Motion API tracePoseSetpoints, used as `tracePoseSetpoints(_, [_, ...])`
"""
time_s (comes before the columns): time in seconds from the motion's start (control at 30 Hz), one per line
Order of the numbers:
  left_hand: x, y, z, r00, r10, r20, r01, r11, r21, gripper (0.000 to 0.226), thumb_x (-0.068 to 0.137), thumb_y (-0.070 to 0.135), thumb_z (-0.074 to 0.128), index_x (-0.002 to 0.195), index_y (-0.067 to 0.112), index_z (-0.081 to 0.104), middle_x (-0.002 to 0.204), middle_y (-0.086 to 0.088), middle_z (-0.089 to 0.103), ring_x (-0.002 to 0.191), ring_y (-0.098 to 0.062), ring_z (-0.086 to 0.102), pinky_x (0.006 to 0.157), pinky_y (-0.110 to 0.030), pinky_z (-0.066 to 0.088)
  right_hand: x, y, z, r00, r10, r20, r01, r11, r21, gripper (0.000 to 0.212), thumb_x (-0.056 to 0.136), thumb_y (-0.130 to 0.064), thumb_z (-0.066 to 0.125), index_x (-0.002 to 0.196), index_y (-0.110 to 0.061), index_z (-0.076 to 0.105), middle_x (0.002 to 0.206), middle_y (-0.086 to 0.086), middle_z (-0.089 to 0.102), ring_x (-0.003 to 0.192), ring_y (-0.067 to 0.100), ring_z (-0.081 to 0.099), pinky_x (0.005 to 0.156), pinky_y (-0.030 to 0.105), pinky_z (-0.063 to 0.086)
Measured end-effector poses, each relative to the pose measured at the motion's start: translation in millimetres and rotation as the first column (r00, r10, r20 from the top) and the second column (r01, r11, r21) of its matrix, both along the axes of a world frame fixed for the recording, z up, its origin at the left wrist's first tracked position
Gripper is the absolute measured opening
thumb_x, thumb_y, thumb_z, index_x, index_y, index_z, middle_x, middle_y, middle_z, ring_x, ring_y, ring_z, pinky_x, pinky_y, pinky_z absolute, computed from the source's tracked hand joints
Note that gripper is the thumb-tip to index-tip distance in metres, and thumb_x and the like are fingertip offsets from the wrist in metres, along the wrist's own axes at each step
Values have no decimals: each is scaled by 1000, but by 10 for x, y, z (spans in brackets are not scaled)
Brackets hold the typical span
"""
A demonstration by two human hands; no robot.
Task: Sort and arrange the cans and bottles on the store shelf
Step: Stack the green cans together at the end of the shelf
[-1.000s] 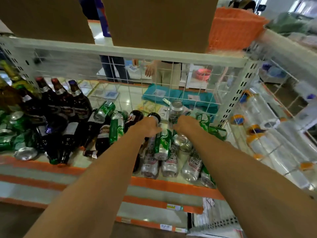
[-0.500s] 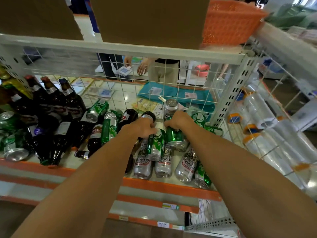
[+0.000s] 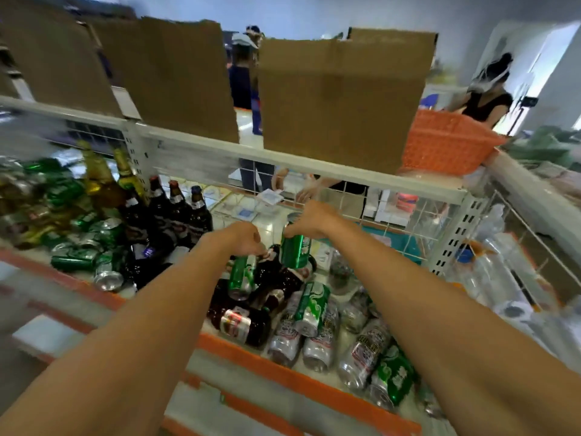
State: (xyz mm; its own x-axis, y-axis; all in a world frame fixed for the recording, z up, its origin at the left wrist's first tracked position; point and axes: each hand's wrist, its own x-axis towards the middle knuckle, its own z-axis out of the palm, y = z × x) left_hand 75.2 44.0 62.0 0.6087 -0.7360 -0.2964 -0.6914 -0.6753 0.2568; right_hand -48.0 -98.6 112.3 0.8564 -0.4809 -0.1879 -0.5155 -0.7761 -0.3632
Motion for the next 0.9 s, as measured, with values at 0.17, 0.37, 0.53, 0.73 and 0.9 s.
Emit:
tracePoseSetpoints(0.17, [267,855,162,988,153,17,-153,988,9,38,92,43,62,114,12,68,115,-6,64,99,-23,59,79,-31,46,419,676,208,981,193,26,-192,980,-48,43,82,-48,72,81,-8,55,82,7,57,70,21,56,60,33,42])
tracePoseSetpoints(0.37, [578,2017,289,940,338,52,-339,941,3,36,95,40,59,112,10,68,110,-6,65,100,-26,61,78,-34,47,1041,1634,281,942,329,71,-326,944,-56,49,82,-48,72,63,-15,41,62,2,39,53,18,38,49,32,30])
tracePoseSetpoints(0.53, [946,3076,365,884,454,110,-456,890,-10,40,89,43,63,115,14,70,123,-5,64,110,-27,60,93,-40,51,1589,2560,325,903,425,64,-424,905,-32,53,83,-49,73,65,-18,34,65,2,39,54,18,41,47,30,30])
tracePoseSetpoints(0.73, [1409,4312,544,835,528,154,-532,847,-17,43,93,38,60,125,9,64,128,-12,61,115,-30,58,98,-40,48,2266,3789,316,878,473,73,-473,881,-21,51,80,-48,76,65,-12,44,63,4,41,52,19,38,47,30,28])
tracePoseSetpoints(0.9, [1841,5362,599,775,616,142,-616,786,-44,42,93,34,63,127,8,62,129,-11,62,114,-28,59,95,-36,47,2795,4714,353,857,503,109,-502,864,-37,46,80,-45,77,67,-14,46,66,2,45,55,16,41,47,28,30])
